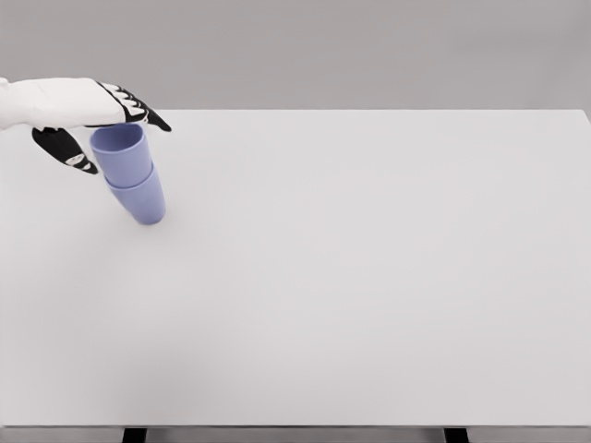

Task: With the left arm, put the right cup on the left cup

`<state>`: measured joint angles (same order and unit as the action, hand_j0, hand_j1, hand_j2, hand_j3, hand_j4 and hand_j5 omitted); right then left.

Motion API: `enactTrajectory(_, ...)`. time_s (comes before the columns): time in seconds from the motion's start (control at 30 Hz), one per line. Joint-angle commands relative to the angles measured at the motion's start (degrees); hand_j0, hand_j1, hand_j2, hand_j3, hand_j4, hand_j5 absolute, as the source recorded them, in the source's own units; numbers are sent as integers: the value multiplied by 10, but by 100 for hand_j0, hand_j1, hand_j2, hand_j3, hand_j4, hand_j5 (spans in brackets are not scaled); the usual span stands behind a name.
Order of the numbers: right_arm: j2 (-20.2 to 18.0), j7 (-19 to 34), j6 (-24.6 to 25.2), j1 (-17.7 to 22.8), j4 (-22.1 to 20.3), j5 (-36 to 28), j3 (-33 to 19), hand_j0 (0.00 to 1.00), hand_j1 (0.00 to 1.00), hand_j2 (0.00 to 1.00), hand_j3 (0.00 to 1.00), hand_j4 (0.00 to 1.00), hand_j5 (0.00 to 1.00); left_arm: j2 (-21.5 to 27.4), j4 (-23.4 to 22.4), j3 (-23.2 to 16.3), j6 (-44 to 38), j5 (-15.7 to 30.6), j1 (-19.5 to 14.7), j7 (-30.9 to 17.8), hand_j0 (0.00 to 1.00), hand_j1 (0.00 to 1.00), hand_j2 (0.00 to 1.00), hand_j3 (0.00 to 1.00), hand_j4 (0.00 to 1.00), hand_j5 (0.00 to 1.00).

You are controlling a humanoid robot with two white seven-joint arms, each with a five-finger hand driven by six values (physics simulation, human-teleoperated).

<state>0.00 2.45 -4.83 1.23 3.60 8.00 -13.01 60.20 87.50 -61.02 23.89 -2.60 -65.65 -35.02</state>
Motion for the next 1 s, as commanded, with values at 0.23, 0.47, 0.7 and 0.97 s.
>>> enactTrajectory(0.23,0,0,0,0,0,0,0,100,100,100,100,100,100,12,25,20,3,23,1,0,100,100,100,100,100,100)
enactTrajectory(0.47,0,0,0,0,0,0,0,100,100,100,100,100,100,29,63,20,38,150,11,0,100,100,100,100,100,100)
enactTrajectory(0.7,0,0,0,0,0,0,0,100,100,100,100,100,100,40,65,21,111,298,24,0,100,100,100,100,100,100)
enactTrajectory(0.97,0,0,0,0,0,0,0,100,100,100,100,100,100,34,71,31,111,360,87,0,100,100,100,100,100,100)
